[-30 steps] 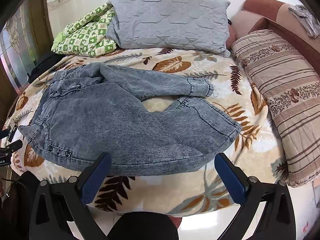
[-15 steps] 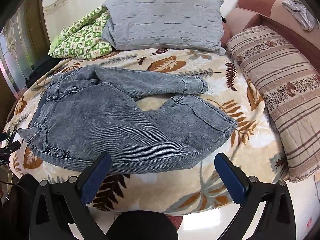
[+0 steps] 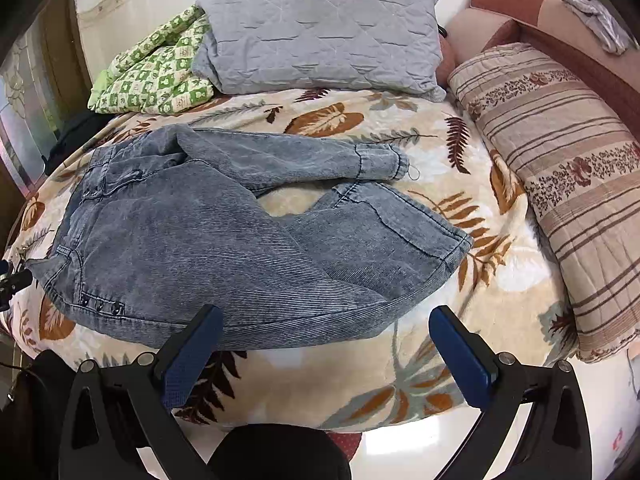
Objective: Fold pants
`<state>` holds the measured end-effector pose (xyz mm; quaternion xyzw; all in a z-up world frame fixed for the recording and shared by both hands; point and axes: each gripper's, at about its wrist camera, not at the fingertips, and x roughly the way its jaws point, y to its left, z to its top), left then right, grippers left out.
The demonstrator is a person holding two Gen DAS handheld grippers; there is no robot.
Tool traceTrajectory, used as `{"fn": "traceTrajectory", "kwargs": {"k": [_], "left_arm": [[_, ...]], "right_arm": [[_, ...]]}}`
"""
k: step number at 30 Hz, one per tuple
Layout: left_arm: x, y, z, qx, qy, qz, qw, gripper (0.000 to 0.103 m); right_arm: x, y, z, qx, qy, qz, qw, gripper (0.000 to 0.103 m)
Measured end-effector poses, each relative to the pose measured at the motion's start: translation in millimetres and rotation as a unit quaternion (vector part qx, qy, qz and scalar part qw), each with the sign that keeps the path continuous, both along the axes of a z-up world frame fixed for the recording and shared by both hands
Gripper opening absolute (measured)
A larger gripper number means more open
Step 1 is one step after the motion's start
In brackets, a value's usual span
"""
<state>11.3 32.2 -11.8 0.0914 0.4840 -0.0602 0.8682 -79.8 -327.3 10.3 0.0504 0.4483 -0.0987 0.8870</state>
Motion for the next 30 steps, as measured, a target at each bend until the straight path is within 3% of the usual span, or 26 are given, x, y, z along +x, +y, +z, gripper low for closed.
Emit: {"fn": "traceTrajectory", "kwargs": {"k": [8, 24, 30], "left_arm": [[7.5, 5.3, 1.2, 0.008, 0.000, 0.011, 0.9999, 0.103], [21.3, 13.2, -0.3, -0.034, 0.042, 0.030, 0.9981, 0.103], [46.3, 17.6, 6.4, -0.052, 0.062, 0.056, 0.9952, 0.103]], "right_arm": [[2.9, -11.8, -5.2, -0.002, 0.007, -0.010, 1.000, 0.103], [3.2, -26.5, -9.2, 0.033, 0.011, -0.005, 0.999, 0.103], [10.2, -73.1, -4.9, 0.061, 0.001, -0.045, 0.997, 0.103]]}}
